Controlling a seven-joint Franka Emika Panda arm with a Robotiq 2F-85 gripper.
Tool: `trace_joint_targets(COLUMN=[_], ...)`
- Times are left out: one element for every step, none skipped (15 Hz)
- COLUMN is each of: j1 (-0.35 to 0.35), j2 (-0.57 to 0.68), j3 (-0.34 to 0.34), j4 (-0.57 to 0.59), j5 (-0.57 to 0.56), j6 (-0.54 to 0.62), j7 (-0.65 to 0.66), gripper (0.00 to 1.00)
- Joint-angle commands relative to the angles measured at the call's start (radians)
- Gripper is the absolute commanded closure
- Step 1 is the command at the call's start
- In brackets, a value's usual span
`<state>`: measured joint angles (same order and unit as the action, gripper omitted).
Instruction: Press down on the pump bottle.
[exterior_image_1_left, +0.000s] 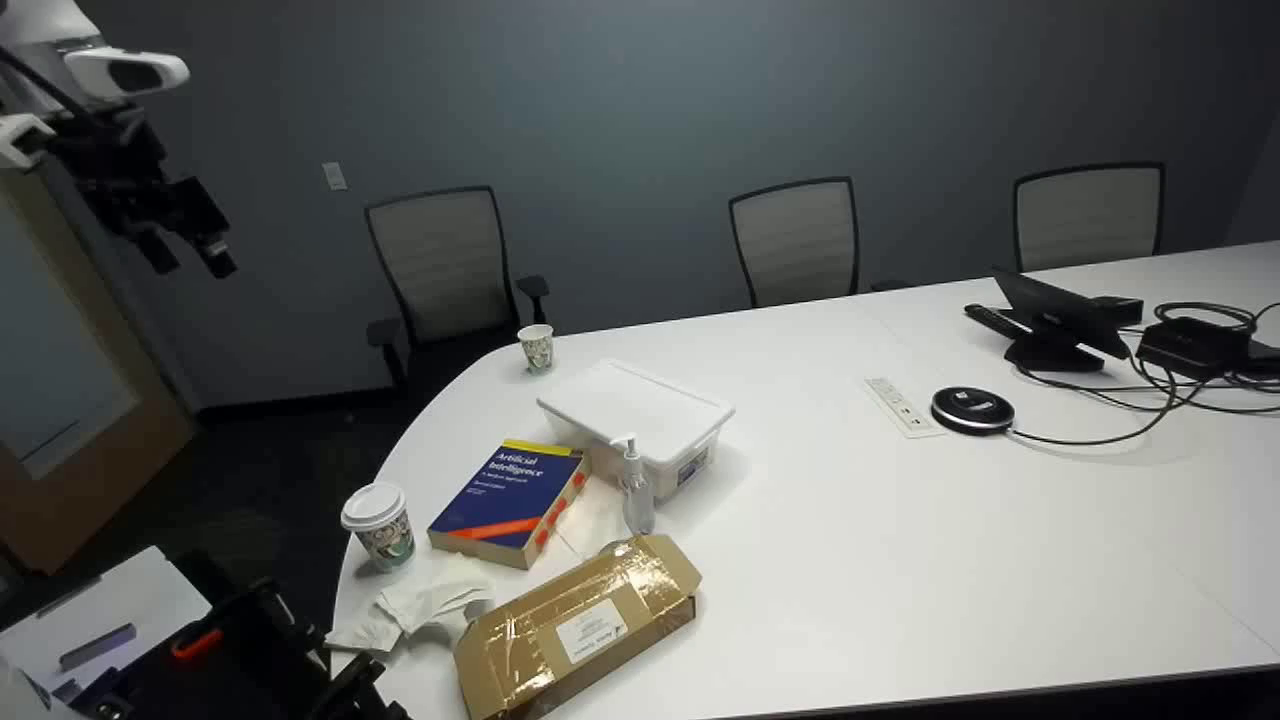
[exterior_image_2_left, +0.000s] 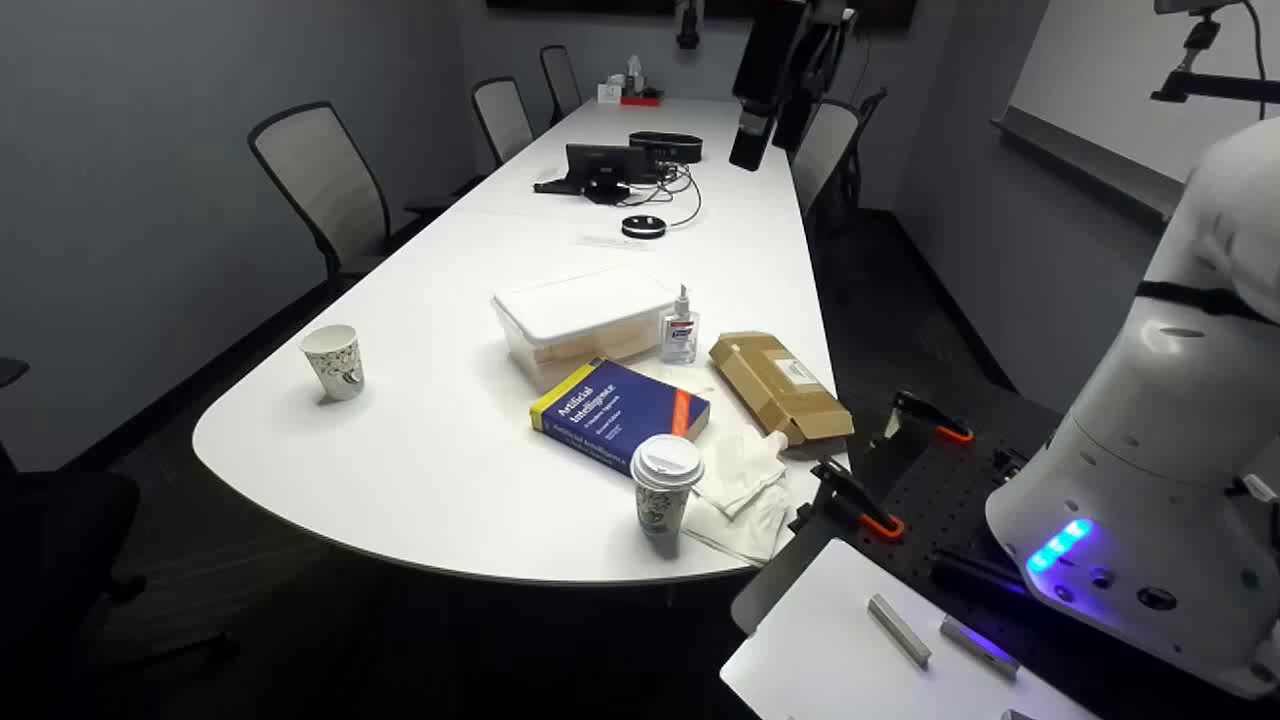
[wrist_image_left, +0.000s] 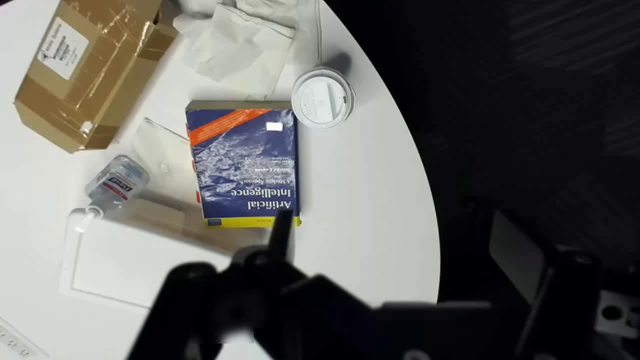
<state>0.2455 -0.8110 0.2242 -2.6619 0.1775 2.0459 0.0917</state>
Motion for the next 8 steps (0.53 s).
trace_joint_targets(j1=[0.002,0.002,-0.004,-0.022,-0.046,-0.069,-0.102,-0.127], j2=[0.001,0.001,0.013,0.033,0.064,0.091,0.131,0.172], j3=[-0.002,-0.002,-0.014,-0.026,-0.043,-0.056,-0.073,-0.092], j4=[0.002,0.002,0.011,0.026,0.048,0.067,0.091,0.121], j5=[-0.002,-0.002,0.001,-0.003,-0.012,-0.02,-0.031,-0.033], j6=[-0.002,-0.002,0.005,0.007,0.013,0.018,0.033,0.039], j7=[0.002,0.002,-0.003,-0.001,0.0,0.006,0.012,0.019], gripper=[0.0,0.0,0.0,0.0,0.0,0.0,0.0,0.0])
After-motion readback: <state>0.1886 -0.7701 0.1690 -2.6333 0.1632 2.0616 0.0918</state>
